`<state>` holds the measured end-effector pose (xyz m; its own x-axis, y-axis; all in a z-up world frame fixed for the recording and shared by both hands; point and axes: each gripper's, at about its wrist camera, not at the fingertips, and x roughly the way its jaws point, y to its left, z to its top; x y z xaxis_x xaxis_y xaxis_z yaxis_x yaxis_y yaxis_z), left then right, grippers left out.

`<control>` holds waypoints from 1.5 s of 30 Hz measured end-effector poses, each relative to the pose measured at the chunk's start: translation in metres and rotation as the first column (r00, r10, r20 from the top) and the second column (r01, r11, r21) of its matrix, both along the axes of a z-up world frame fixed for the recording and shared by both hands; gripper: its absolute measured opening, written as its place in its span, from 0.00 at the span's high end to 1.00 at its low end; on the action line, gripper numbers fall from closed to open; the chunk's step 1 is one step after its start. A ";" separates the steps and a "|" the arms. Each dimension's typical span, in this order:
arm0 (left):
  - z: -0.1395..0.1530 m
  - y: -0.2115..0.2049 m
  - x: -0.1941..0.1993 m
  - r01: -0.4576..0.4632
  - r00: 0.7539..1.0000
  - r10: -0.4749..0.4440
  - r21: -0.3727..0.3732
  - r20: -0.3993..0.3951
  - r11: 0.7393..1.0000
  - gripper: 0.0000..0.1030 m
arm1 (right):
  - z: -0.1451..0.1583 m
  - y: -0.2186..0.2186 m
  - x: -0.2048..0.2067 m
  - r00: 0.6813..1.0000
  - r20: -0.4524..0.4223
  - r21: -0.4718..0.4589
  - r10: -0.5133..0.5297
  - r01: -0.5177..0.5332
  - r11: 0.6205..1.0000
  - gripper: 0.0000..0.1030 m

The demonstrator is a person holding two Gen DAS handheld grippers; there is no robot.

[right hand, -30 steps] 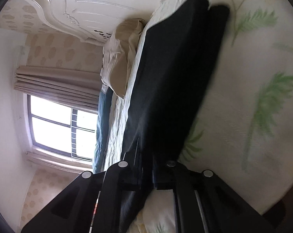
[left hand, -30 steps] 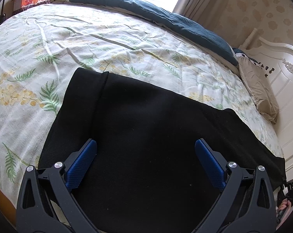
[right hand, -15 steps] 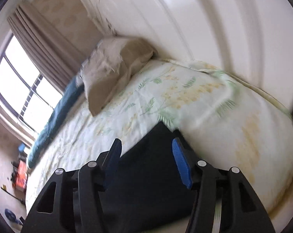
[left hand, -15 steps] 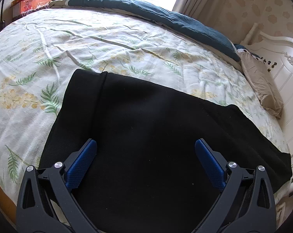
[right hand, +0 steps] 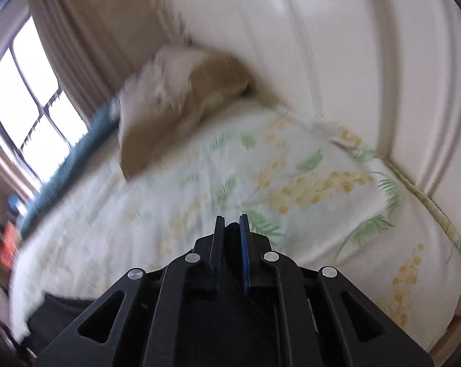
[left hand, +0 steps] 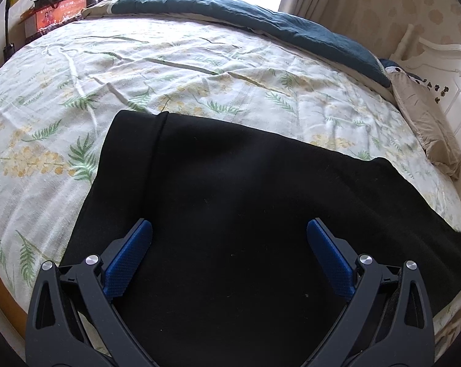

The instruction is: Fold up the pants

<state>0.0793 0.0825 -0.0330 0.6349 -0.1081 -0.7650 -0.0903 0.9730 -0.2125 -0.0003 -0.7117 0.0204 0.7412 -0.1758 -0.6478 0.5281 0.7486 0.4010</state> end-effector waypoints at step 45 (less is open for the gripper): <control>0.002 0.006 -0.003 0.022 1.000 -0.021 -0.025 0.018 0.999 0.02 | -0.032 0.016 -0.031 0.965 -0.187 0.286 0.182 -0.124 0.950 0.79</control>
